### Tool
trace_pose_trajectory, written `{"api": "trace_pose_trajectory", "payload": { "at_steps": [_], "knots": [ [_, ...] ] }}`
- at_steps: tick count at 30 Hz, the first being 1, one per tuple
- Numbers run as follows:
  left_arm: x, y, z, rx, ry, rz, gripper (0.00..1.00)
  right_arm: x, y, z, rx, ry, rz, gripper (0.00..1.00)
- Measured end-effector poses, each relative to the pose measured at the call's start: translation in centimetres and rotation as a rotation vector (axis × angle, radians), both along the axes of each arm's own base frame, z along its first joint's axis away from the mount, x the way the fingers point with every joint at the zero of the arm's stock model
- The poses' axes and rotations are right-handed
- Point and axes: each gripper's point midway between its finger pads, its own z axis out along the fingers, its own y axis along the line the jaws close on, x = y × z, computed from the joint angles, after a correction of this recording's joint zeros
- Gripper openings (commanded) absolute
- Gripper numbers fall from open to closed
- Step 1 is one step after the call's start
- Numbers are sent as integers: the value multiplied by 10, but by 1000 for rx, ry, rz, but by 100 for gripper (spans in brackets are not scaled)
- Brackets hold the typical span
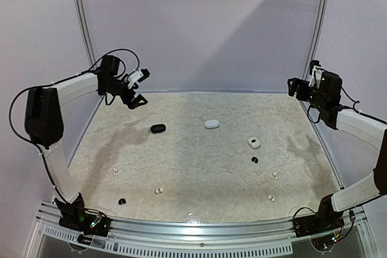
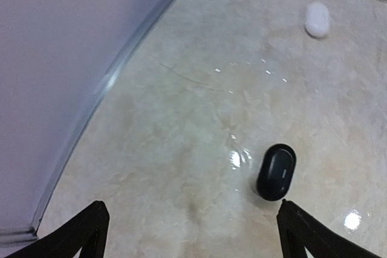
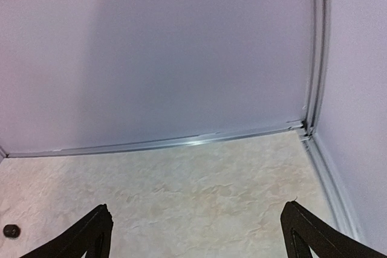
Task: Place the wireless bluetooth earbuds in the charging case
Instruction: Pick up the charging case from the center of the board.
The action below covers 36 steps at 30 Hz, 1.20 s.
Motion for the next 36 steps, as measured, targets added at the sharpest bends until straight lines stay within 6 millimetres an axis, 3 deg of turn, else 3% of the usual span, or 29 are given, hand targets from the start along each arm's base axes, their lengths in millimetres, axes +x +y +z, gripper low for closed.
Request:
{"api": "trace_pose_trajectory", "payload": {
  "at_steps": [3, 6, 12, 17, 22, 27, 32, 36],
  "knots": [
    [-9, -26, -38, 120, 147, -160, 99, 7, 30, -5, 10, 69, 71, 99],
    [-27, -39, -78, 202, 289, -274, 99, 8, 70, -5, -6, 117, 166, 99],
    [-64, -35, -133, 311, 481, -400, 99, 0, 145, -11, -68, 187, 335, 99],
    [-60, -34, -163, 402, 520, -402, 98, -8, 180, -30, -129, 249, 406, 99],
    [-49, -46, -167, 436, 492, -392, 89, -15, 201, -46, -173, 296, 444, 99],
    [-49, -50, -169, 453, 492, -387, 65, -20, 206, -54, -194, 320, 447, 99],
    [-49, -51, -169, 447, 494, -383, 37, -17, 205, -49, -198, 315, 432, 99],
    [-46, -54, -168, 432, 486, -378, 26, -13, 207, -46, -195, 311, 431, 99]
  ]
}}
